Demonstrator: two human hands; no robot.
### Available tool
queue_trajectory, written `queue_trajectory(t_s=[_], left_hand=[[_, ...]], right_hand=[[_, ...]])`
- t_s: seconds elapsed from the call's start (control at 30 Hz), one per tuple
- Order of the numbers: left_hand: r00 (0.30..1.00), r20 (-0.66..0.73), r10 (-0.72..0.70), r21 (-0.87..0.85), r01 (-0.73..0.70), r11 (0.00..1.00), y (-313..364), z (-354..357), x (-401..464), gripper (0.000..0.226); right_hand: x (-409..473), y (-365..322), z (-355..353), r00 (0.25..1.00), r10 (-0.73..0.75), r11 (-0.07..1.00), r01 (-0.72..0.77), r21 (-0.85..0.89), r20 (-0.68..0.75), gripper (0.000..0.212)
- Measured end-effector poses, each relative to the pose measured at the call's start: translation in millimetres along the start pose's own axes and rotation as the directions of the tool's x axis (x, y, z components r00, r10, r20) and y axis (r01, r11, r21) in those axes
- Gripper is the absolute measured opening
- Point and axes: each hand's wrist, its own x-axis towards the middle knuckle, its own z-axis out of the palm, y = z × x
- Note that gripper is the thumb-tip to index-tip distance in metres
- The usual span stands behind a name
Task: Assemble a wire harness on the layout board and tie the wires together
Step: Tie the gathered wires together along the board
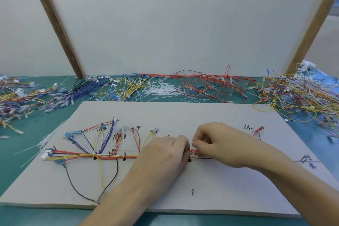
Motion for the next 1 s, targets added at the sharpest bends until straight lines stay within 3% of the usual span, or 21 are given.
queue_trajectory(t_s=[0.2,0.33,0.43,0.53,0.6,0.7,0.83,1.0], left_hand=[[0.991,-0.015,-0.13,-0.246,0.123,0.961,-4,-5,1,0.013],[0.975,-0.077,-0.208,-0.305,0.176,0.936,-17,-31,2,0.021],[0.924,-0.201,-0.325,-0.411,0.222,0.884,-39,-58,-4,0.008],[0.941,-0.214,-0.262,-0.227,0.213,0.95,-51,-68,-17,0.011],[0.983,-0.074,-0.169,-0.069,0.164,0.984,-50,-62,-26,0.029],[0.981,0.109,-0.161,0.042,0.157,0.987,-48,-44,-36,0.046],[0.982,0.068,-0.175,0.054,0.172,0.984,-50,-32,-39,0.019],[0.982,0.01,-0.189,0.069,0.188,0.98,-54,-26,-40,0.013]], right_hand=[[-4,0,-13,0.999,0.023,0.981,-0.017,0.192,-0.028,0.014],[-3,-1,-17,0.998,-0.042,0.996,0.046,0.078,-0.051,0.012],[-2,-6,-27,0.999,-0.044,0.999,0.044,0.004,-0.009,0.013],[4,-15,-35,0.998,-0.064,0.997,0.064,-0.035,-0.001,0.013],[11,-23,-35,0.997,-0.068,0.996,0.066,-0.067,-0.022,0.015],[24,-33,-28,0.997,-0.065,0.982,0.056,-0.183,-0.042,0.013],[39,-39,-9,0.994,-0.104,0.976,0.099,-0.193,-0.017,0.011],[49,-37,11,0.992,-0.125,0.977,0.12,-0.177,-0.014,0.013]])
